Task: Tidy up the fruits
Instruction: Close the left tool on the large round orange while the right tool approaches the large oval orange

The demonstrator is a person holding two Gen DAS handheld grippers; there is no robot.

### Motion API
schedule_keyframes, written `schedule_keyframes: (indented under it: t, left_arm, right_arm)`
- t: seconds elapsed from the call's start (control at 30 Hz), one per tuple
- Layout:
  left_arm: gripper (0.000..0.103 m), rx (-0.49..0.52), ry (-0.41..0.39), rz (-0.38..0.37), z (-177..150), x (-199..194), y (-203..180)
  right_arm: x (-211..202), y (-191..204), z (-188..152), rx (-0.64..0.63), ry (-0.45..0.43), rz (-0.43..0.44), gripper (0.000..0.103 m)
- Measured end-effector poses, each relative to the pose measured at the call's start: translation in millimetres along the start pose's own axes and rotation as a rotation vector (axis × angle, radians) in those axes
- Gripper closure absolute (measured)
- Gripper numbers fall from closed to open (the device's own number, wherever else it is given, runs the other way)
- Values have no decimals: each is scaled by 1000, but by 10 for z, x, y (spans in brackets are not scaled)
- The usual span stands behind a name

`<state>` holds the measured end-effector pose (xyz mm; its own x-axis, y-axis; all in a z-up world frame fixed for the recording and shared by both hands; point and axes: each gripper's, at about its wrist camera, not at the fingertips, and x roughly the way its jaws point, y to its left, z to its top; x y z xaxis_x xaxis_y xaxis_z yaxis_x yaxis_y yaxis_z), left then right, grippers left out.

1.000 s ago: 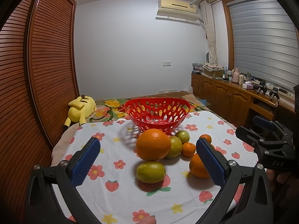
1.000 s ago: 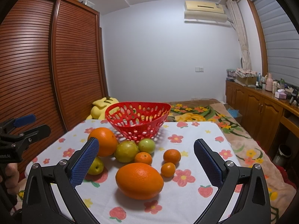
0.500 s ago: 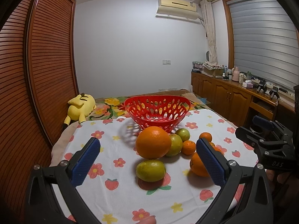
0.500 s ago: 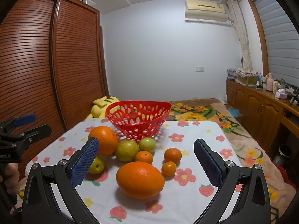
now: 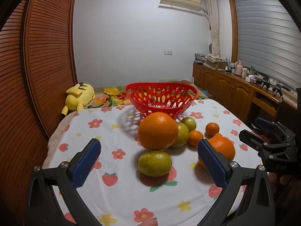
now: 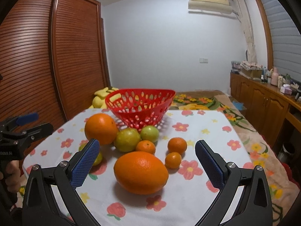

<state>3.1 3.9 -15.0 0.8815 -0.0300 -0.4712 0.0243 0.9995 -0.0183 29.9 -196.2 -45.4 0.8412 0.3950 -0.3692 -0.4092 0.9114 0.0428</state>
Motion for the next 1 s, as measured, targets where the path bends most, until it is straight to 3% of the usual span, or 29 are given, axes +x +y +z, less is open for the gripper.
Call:
schedule_keyframes:
  t: [1.0]
  left_arm:
    - [1,-4,172,-123,-41,840,198]
  right_arm:
    - [854,28,-392,-37,297,108,0]
